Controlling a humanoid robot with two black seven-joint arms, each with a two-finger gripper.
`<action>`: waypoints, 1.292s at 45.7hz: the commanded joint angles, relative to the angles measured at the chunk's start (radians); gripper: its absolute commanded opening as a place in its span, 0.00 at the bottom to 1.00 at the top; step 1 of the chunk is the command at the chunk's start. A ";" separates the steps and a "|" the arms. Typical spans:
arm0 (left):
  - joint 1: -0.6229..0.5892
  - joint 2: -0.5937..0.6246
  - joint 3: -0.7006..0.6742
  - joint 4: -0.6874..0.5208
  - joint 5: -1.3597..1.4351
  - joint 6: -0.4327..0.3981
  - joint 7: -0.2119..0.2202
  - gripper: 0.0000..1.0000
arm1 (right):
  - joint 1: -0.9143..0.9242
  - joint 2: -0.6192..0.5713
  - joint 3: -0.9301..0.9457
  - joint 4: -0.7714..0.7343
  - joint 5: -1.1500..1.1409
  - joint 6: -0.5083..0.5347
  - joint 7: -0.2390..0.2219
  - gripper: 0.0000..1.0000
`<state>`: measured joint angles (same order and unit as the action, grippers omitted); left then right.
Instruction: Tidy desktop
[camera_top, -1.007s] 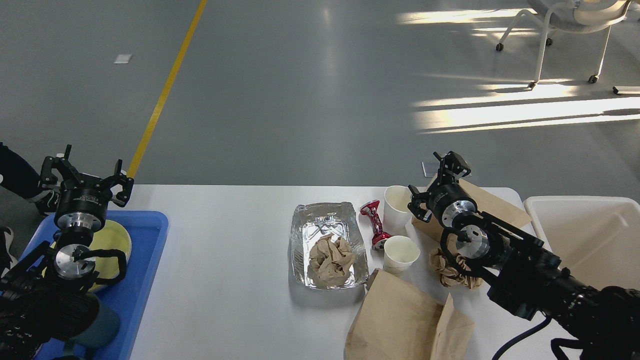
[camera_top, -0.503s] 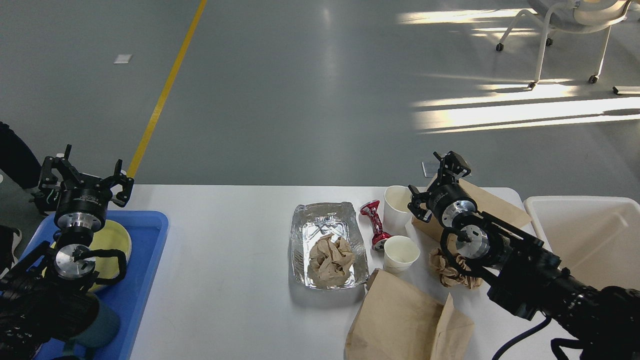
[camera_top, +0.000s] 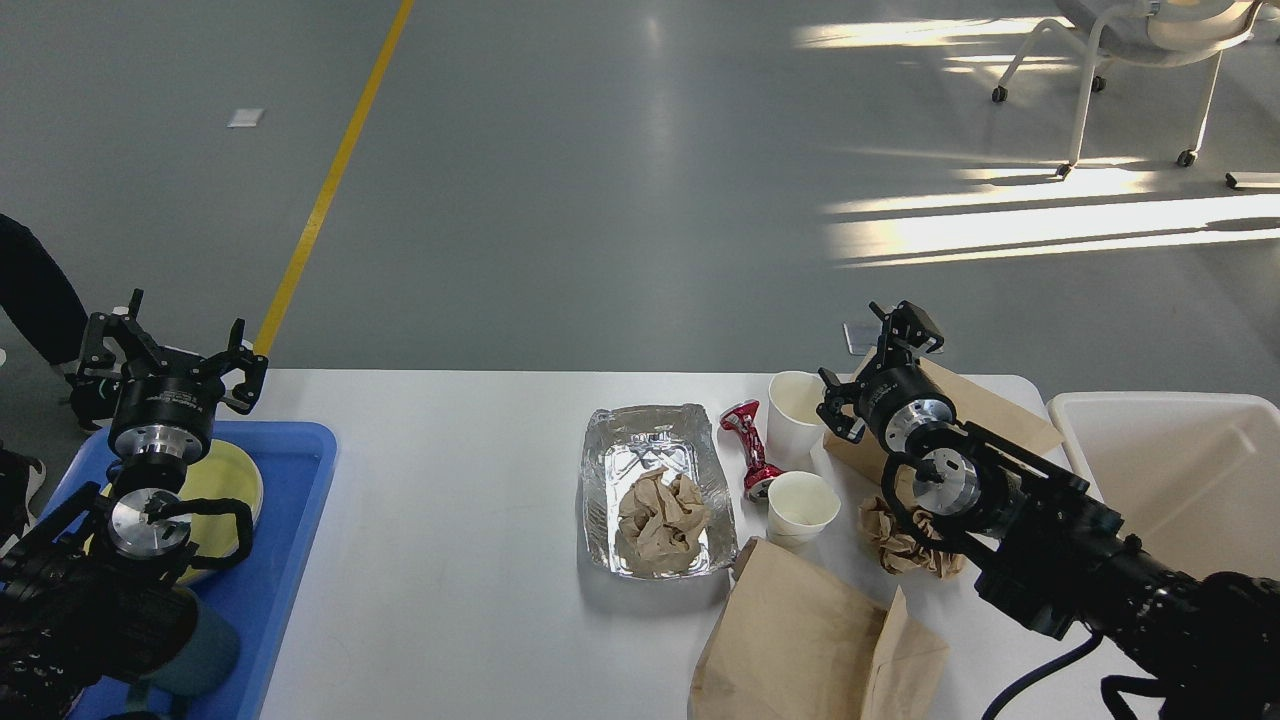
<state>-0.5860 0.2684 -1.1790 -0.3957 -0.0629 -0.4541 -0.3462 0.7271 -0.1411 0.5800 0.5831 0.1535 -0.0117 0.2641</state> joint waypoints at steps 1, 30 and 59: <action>0.000 0.000 0.001 0.000 0.000 0.000 0.001 0.96 | 0.000 0.000 0.006 -0.002 0.005 -0.001 -0.005 1.00; 0.000 0.000 0.001 0.000 0.000 0.000 0.000 0.96 | 0.028 -0.006 0.023 -0.003 0.011 -0.004 -0.008 1.00; 0.000 0.000 -0.001 0.000 0.000 0.000 0.000 0.96 | 0.015 -0.064 0.130 -0.038 0.012 -0.005 -0.008 1.00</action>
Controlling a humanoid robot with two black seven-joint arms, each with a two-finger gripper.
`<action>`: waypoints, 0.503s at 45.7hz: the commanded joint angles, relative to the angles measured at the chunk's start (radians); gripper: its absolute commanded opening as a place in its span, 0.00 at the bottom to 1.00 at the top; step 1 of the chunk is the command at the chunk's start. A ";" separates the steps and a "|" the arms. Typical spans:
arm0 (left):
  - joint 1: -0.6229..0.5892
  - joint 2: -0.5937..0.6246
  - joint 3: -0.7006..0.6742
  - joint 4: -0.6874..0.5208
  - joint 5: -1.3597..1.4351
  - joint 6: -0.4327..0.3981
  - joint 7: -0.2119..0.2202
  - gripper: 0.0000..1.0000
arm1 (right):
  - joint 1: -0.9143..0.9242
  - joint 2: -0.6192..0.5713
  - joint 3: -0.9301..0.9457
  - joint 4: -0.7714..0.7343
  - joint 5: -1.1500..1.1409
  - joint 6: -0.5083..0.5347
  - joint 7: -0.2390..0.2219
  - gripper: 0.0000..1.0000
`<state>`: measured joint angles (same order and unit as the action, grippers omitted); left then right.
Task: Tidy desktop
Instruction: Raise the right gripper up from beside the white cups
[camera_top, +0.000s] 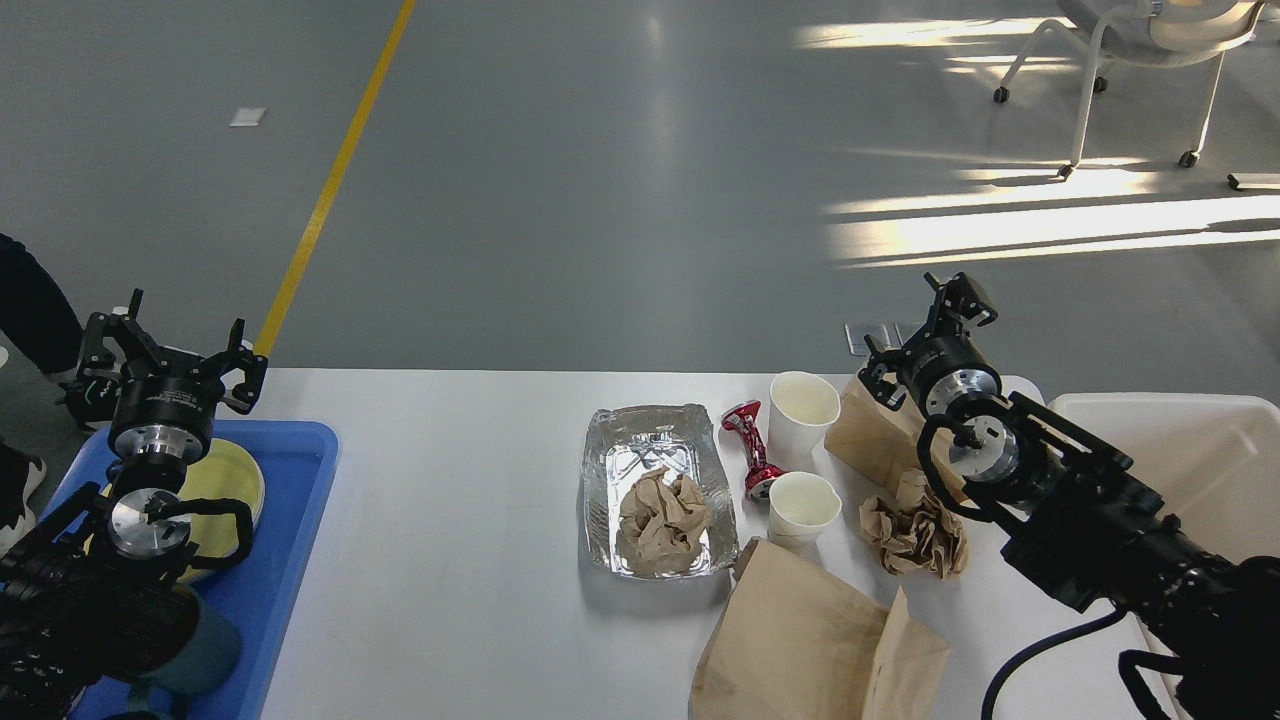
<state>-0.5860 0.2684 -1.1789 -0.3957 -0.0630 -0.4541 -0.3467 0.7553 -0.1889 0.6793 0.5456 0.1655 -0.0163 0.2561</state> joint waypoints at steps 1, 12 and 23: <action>0.000 0.000 0.001 0.000 0.000 0.000 0.000 0.96 | -0.017 -0.020 0.031 -0.001 0.000 -0.001 -0.001 1.00; 0.000 0.000 -0.001 0.000 0.000 0.000 0.000 0.96 | -0.002 -0.034 0.028 0.005 -0.001 0.010 0.006 1.00; 0.000 0.000 -0.001 0.000 0.000 0.000 0.000 0.96 | 0.125 -0.156 0.025 0.005 -0.001 0.012 0.009 1.00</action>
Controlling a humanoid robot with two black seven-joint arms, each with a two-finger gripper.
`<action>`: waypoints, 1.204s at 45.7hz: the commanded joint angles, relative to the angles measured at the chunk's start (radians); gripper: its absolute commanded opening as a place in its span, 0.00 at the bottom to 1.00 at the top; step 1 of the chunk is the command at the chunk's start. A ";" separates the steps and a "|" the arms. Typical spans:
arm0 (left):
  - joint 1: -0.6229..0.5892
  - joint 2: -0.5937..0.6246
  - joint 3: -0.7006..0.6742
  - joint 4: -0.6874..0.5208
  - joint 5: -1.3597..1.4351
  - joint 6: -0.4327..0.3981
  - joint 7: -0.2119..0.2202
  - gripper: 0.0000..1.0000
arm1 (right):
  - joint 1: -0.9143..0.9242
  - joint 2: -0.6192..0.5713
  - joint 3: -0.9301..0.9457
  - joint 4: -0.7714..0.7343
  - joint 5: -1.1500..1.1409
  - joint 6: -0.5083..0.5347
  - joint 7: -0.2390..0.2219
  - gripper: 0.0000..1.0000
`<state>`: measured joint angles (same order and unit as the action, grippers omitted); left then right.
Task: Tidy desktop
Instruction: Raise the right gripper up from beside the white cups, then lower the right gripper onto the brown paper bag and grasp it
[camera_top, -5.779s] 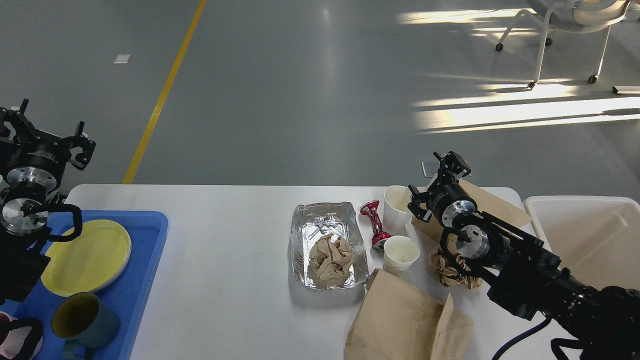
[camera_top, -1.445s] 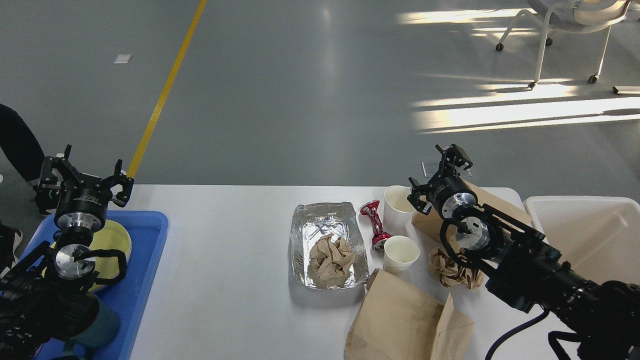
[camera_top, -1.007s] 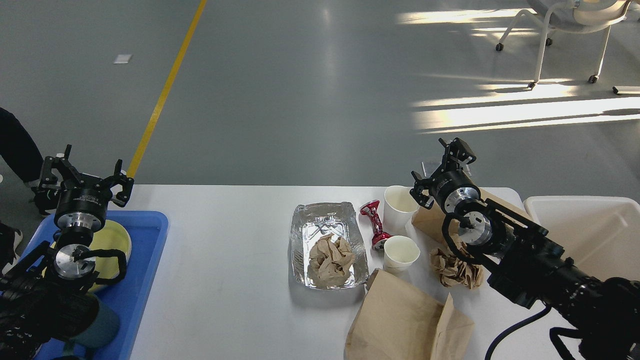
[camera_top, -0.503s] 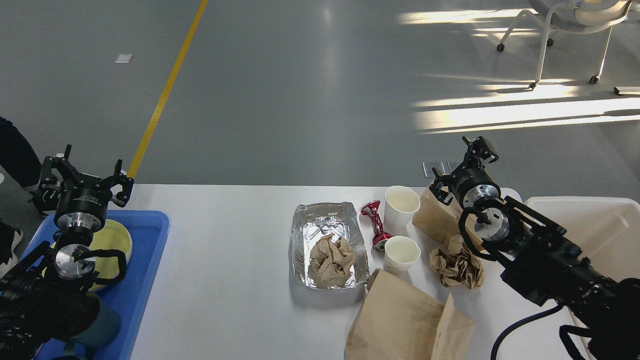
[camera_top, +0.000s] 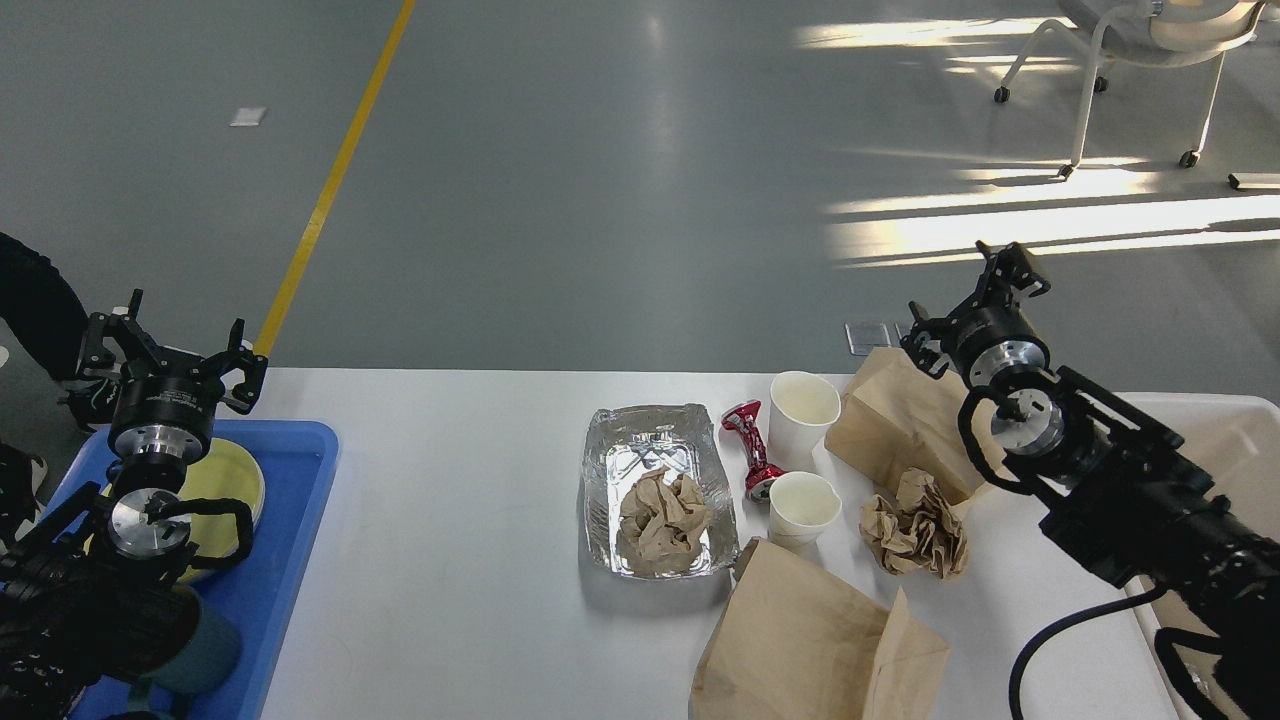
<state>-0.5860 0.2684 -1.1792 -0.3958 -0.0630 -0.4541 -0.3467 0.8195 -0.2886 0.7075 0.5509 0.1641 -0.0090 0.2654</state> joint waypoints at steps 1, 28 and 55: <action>0.000 0.000 0.000 0.000 0.000 0.000 0.000 0.96 | 0.070 -0.066 -0.012 0.001 -0.001 0.006 0.000 1.00; 0.000 0.000 0.001 0.000 0.000 0.000 0.000 0.96 | 0.412 -0.116 -0.808 0.040 -0.210 0.239 -0.115 1.00; 0.000 0.000 0.000 0.000 0.000 0.000 0.000 0.96 | 0.868 -0.084 -1.367 0.227 -0.196 0.768 -0.647 1.00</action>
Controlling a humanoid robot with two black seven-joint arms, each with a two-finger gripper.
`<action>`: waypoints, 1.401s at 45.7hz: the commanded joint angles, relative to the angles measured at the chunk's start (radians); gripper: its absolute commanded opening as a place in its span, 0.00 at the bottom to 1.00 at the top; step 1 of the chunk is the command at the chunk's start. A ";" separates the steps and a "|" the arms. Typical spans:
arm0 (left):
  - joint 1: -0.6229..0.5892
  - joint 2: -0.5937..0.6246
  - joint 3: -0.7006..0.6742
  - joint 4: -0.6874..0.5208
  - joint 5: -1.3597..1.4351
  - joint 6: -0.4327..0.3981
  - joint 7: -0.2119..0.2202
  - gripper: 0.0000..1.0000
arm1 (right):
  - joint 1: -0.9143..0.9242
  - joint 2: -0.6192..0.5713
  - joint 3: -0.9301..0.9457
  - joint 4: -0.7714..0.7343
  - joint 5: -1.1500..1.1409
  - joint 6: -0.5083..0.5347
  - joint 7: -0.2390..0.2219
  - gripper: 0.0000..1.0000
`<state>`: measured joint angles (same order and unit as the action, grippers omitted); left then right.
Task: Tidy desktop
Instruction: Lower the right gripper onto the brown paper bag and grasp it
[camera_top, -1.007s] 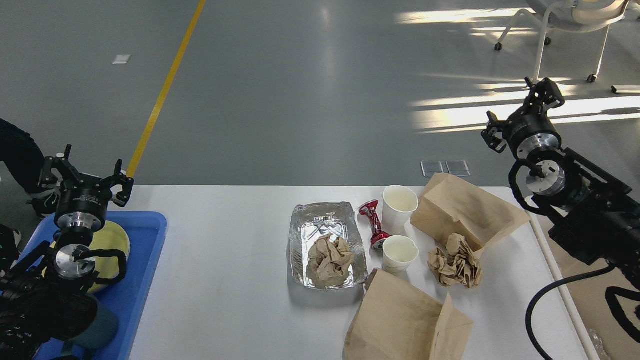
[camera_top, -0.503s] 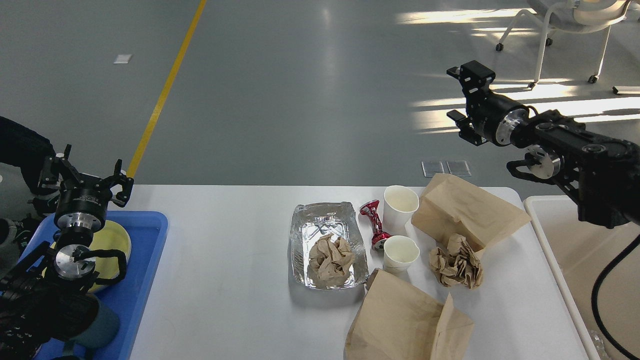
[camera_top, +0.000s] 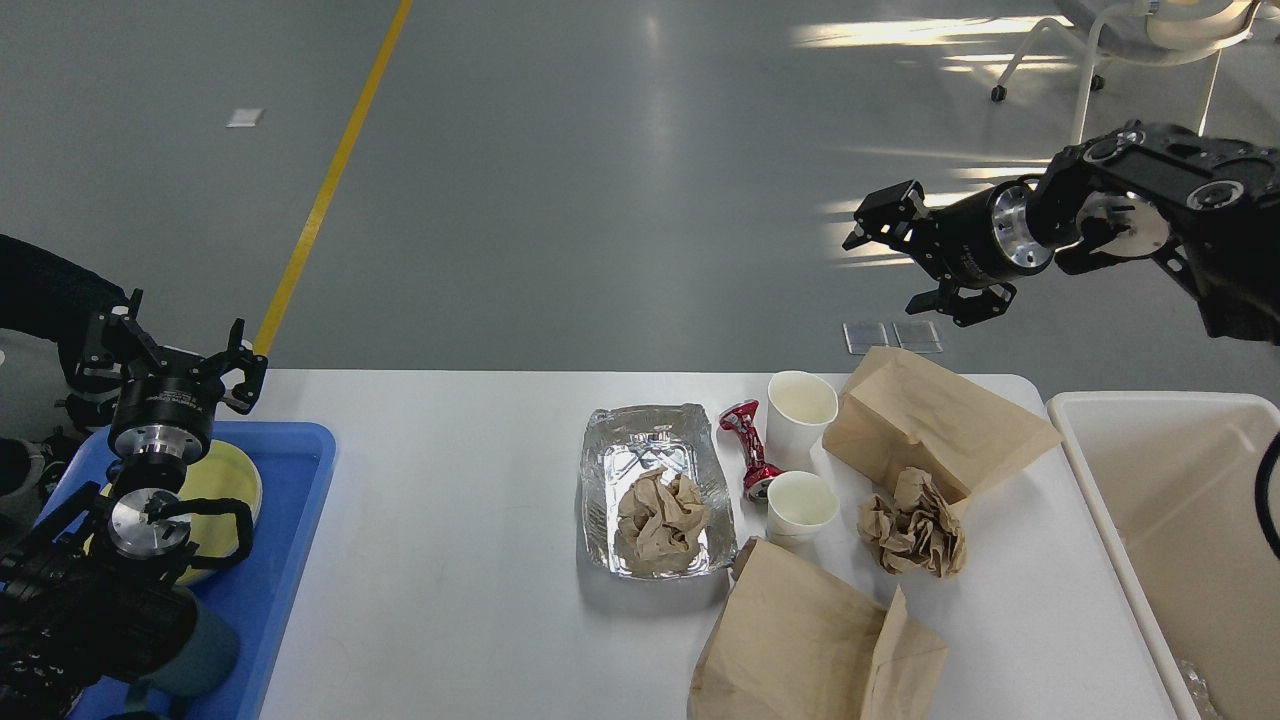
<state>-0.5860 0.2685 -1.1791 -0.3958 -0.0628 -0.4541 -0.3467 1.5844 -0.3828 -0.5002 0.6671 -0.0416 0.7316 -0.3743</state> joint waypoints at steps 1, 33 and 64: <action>0.000 0.000 -0.001 0.000 -0.002 0.000 0.000 0.96 | 0.127 0.010 -0.190 0.136 0.012 0.026 -0.008 1.00; 0.000 0.000 0.001 0.000 0.000 0.000 0.000 0.96 | -0.079 -0.085 -0.396 0.186 0.196 -0.328 0.000 1.00; 0.000 0.000 0.001 0.000 0.000 0.000 0.000 0.96 | -0.371 -0.076 -0.126 0.063 0.224 -0.618 0.005 1.00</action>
<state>-0.5860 0.2684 -1.1788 -0.3958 -0.0629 -0.4541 -0.3466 1.2198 -0.4780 -0.6353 0.7321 0.1837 0.1391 -0.3711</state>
